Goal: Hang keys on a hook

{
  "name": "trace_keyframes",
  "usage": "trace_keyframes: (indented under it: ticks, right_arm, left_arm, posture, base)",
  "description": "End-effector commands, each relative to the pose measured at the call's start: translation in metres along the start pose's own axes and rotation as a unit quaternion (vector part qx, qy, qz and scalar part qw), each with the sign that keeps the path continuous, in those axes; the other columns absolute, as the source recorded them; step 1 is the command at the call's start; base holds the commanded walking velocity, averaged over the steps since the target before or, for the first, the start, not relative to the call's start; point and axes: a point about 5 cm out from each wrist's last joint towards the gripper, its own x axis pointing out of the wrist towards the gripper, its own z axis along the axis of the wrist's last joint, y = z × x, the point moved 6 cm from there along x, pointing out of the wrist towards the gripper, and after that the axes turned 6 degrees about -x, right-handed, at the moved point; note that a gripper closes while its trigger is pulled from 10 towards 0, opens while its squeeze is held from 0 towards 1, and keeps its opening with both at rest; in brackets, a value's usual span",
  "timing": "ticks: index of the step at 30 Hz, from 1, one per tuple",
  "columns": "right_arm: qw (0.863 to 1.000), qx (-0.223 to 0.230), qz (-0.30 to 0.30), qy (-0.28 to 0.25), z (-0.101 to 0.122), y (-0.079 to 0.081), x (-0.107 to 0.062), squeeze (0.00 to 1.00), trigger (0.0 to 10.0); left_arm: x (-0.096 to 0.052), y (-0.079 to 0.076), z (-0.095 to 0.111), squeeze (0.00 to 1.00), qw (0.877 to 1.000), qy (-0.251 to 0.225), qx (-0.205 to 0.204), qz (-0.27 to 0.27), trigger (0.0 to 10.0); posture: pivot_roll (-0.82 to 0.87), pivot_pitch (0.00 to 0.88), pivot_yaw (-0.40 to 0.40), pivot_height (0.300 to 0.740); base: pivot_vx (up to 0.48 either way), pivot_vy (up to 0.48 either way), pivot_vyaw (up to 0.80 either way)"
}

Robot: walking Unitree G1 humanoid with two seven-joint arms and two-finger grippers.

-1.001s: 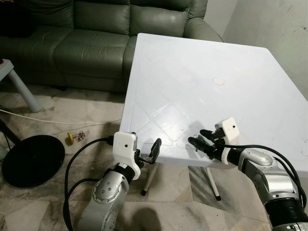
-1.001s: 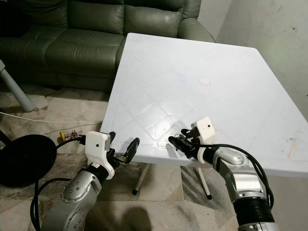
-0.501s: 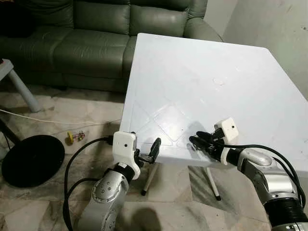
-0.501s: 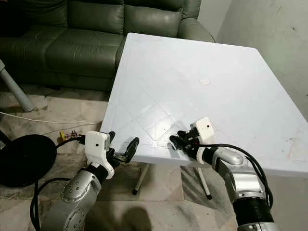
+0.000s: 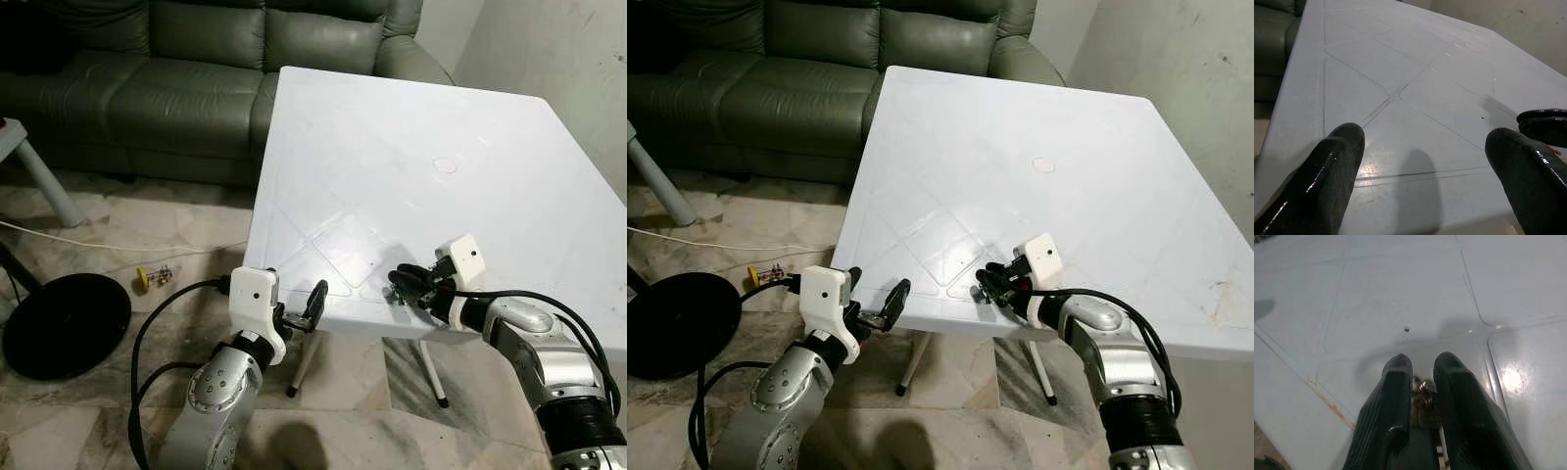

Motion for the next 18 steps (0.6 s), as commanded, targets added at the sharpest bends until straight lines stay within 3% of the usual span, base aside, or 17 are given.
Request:
trace_keyframes:
  ticks: [1, 11, 12, 13, 15, 16, 17, 18]
  right_arm:
    - [1.0, -0.012, -0.007, 0.009, -0.0008, -0.0059, -0.0028, 0.0, 10.0]
    - [1.0, -0.024, 0.005, -0.001, 0.0022, -0.0061, -0.0043, 0.0, 10.0]
    - [1.0, -0.025, 0.005, -0.005, 0.0036, -0.007, -0.0049, 0.0, 5.5]
    - [1.0, -0.027, 0.002, -0.004, 0.0039, -0.0081, -0.0052, 0.0, 8.0]
    - [1.0, -0.028, 0.001, -0.004, 0.0041, -0.0087, -0.0054, 0.0, 8.0]
    - [1.0, -0.022, 0.005, -0.007, 0.0045, -0.0085, -0.0057, 0.0, 2.7]
    - [1.0, -0.021, 0.01, -0.012, 0.006, -0.0077, -0.0063, 0.0, 0.3]
    - [1.0, -0.018, 0.013, -0.016, 0.0074, -0.0073, -0.007, 0.0, 0.0]
  left_arm:
    - [0.0003, -0.0026, 0.0047, 0.0, 1.0, -0.007, -0.003, 0.0, 10.0]
    - [0.0004, -0.0029, 0.0058, 0.0, 1.0, -0.011, -0.006, 0.0, 10.0]
    - [0.0003, -0.0029, 0.0063, 0.0, 1.0, -0.012, -0.006, 0.0, 10.0]
    - [0.0003, -0.0029, 0.0064, 0.0, 1.0, -0.012, -0.006, 0.001, 10.0]
    - [0.0003, -0.0029, 0.0065, 0.0, 1.0, -0.012, -0.006, 0.001, 10.0]
    - [0.0004, -0.0029, 0.0068, 0.0, 1.0, -0.013, -0.006, 0.001, 10.0]
    - [0.0004, -0.0026, 0.0071, 0.0, 1.0, -0.013, -0.006, 0.001, 10.0]
    - [0.0004, -0.0024, 0.0073, 0.0, 1.0, -0.013, -0.007, 0.002, 10.0]
  posture:
    - [0.08, 0.127, -0.121, 0.74]
    - [0.08, 0.121, -0.12, 0.74]
    - [0.08, 0.124, -0.12, 0.74]
    - [0.08, 0.123, -0.121, 0.74]
    - [0.08, 0.123, -0.121, 0.74]
    - [0.08, 0.125, -0.122, 0.74]
    - [0.08, 0.126, -0.123, 0.74]
    - [0.08, 0.127, -0.122, 0.74]
  base:
    - [0.0, 0.0, 0.0]
    - [0.0, 0.0, 0.0]
    - [0.0, 0.0, 0.0]
    - [0.0, 0.0, 0.0]
    - [0.0, 0.0, 0.0]
    - [0.0, 0.0, 0.0]
    - [0.0, 0.0, 0.0]
    - [0.0, 0.0, 0.0]
